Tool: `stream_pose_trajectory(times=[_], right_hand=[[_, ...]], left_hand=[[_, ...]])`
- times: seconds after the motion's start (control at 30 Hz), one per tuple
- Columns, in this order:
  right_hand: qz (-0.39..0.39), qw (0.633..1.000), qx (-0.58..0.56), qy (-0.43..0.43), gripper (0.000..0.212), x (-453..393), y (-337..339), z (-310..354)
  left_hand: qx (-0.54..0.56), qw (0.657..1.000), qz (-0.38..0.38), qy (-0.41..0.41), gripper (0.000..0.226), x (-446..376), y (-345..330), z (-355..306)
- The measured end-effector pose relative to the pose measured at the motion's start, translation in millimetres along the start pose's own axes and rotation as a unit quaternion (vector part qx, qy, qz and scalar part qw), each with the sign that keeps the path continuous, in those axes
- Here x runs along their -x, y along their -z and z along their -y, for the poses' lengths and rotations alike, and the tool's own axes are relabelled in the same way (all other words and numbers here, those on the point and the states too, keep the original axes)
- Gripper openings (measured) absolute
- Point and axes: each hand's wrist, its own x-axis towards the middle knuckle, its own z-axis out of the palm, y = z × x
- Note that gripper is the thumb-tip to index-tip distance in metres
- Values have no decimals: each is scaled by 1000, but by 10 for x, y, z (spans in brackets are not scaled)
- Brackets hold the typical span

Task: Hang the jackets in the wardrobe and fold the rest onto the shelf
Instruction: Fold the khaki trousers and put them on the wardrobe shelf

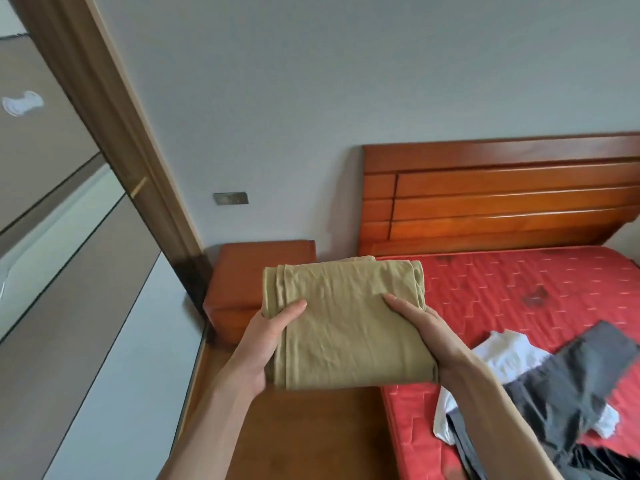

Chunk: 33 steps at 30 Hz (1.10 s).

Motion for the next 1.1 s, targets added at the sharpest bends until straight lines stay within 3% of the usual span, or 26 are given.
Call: stream_pose_trajectory(times=[0.13,0.5,0.7,0.87,1.1], right_hand=[[24,1000,14,-4,63,-404,-322,142],[107,993,42,-19,64,-1863,-868,657],[141,988,51,-33,68,-2841,-1085,1123],[169,982,70,-46,72,-3582,-1312,1447],[225,968,68,-91,53,-4258,-1824,1614]], left_hand=[[15,999,-33,-1,41,-197,329,-154],[36,991,-125,-38,44,-1119,828,-690],[44,983,-171,-45,68,-1851,1001,-1175],[38,974,-221,-43,56,-2381,1164,-1532],[57,961,-269,-30,49,-2759,1597,-1832]])
